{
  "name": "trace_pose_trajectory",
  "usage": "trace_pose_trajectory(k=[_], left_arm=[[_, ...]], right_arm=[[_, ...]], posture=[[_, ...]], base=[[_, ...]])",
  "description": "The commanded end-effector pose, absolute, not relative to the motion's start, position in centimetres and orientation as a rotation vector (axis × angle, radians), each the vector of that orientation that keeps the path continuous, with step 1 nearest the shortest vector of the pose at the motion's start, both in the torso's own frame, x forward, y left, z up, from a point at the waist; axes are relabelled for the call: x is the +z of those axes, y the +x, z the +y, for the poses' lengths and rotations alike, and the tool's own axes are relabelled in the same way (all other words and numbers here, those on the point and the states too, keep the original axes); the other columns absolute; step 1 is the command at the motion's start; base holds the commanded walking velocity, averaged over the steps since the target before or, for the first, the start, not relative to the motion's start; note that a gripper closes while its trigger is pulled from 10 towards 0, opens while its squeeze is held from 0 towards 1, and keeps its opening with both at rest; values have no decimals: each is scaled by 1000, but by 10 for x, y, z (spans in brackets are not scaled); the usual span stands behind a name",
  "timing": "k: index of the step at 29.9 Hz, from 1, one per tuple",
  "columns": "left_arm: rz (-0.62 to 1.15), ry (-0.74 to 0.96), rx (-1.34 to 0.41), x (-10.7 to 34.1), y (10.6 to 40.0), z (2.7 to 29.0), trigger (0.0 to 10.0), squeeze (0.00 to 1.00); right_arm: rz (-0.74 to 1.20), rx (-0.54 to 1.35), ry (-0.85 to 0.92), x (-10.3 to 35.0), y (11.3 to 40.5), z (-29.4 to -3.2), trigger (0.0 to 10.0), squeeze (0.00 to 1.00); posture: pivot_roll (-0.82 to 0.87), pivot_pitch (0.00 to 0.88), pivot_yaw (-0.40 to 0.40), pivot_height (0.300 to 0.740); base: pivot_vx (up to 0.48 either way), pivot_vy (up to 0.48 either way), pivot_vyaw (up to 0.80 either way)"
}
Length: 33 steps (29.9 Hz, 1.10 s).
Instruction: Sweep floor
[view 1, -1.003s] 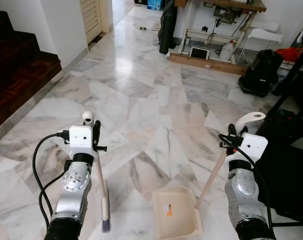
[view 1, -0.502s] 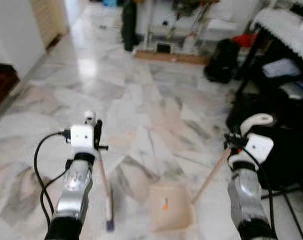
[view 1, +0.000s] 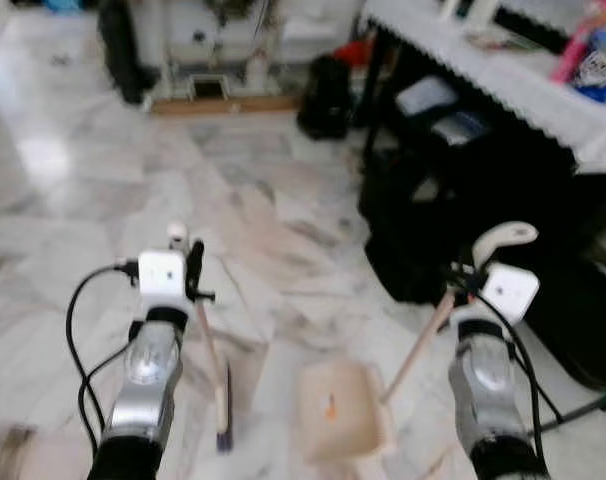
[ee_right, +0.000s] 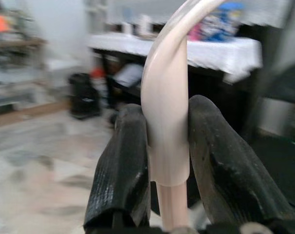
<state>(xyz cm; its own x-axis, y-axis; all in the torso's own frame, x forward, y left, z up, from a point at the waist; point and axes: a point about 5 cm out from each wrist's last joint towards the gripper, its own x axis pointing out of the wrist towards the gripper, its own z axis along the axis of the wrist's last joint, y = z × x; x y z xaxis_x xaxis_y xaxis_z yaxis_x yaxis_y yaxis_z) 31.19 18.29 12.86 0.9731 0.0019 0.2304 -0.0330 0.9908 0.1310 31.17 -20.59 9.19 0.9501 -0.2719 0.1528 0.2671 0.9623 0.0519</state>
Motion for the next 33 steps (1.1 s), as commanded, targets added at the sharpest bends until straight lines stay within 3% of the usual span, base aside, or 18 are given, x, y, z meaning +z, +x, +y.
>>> trace_pose_trajectory(k=[1,8,33], left_arm=[[-265,144,-2,135,313,178,10000,0],[-262,163,-11,131,309,176,10000,0],[-263,154,-20,133,315,175,10000,0]], right_arm=[[-203,-298,33,101,312,-212,10000,0],[-199,-300,28,97,308,-214,10000,0],[-202,-314,18,98,305,-218,10000,0]], posture=[[99,61,-54,740],[104,0,-59,740],[83,27,-54,740]], base=[[0,0,-800],[0,0,-800],[0,0,-800]])
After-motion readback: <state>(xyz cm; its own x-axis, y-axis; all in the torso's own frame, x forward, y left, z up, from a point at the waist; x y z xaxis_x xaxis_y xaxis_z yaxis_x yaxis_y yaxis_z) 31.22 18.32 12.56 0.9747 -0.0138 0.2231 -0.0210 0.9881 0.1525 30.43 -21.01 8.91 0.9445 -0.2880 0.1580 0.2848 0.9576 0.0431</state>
